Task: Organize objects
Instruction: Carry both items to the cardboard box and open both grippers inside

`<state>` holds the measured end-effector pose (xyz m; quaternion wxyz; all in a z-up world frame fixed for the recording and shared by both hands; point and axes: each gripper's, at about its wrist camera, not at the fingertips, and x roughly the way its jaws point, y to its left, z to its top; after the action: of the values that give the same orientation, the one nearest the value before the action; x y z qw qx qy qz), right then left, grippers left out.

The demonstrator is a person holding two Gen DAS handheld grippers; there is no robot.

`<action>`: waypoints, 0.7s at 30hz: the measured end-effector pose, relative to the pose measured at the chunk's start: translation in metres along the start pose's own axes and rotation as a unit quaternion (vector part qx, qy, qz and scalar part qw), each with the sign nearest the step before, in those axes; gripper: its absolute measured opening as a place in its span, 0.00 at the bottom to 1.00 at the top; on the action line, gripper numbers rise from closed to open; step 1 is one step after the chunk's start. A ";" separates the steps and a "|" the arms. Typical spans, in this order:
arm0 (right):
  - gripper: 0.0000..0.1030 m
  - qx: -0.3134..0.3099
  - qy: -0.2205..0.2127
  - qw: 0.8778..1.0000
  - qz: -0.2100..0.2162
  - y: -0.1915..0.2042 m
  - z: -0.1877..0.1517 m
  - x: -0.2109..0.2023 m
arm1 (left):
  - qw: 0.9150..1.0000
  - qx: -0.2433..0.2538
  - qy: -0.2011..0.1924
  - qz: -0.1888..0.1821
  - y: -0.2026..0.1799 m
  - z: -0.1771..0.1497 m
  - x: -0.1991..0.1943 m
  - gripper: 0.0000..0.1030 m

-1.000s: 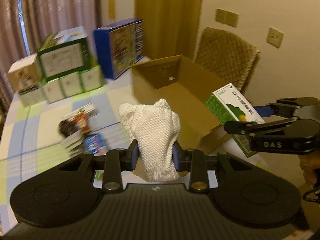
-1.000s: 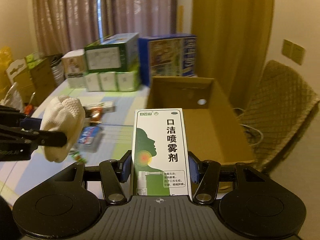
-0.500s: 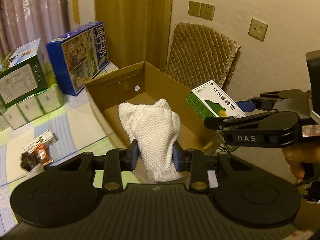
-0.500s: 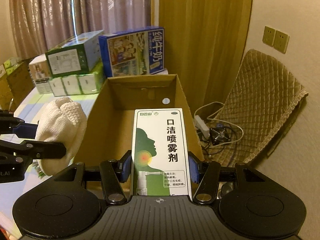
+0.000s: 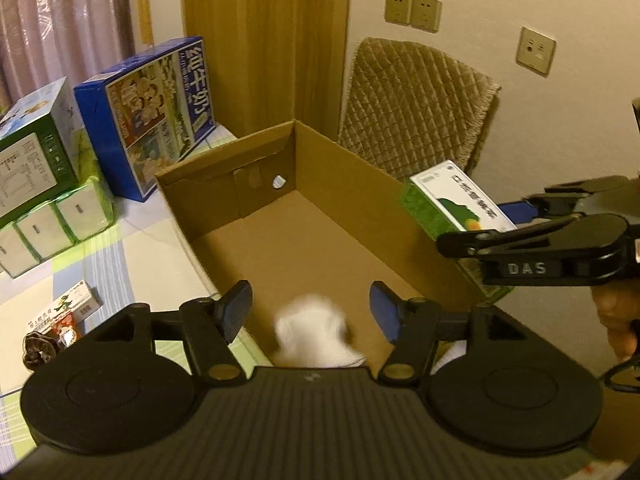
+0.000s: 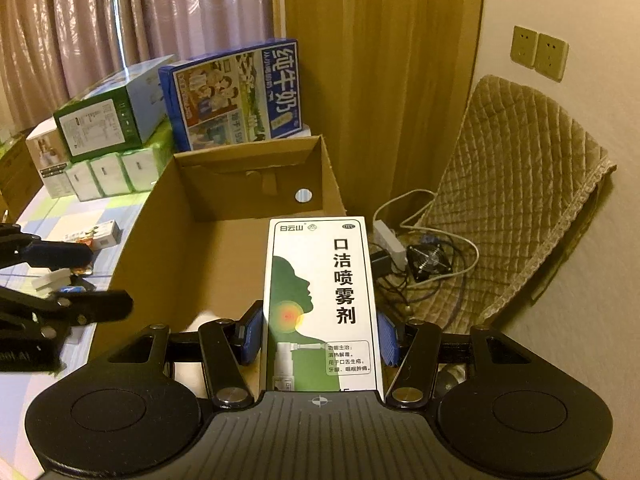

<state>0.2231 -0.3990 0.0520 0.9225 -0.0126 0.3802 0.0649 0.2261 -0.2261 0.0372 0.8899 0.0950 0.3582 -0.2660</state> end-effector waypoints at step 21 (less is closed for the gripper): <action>0.67 0.027 -0.021 0.999 0.043 0.020 0.010 0.015 | 0.996 -0.077 -0.008 0.050 0.050 -0.042 -0.053 0.66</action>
<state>0.2380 -0.3762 0.0487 0.9267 0.0296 0.3626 0.0943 0.1971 -0.1476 0.0423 0.9096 0.0423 0.3653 -0.1934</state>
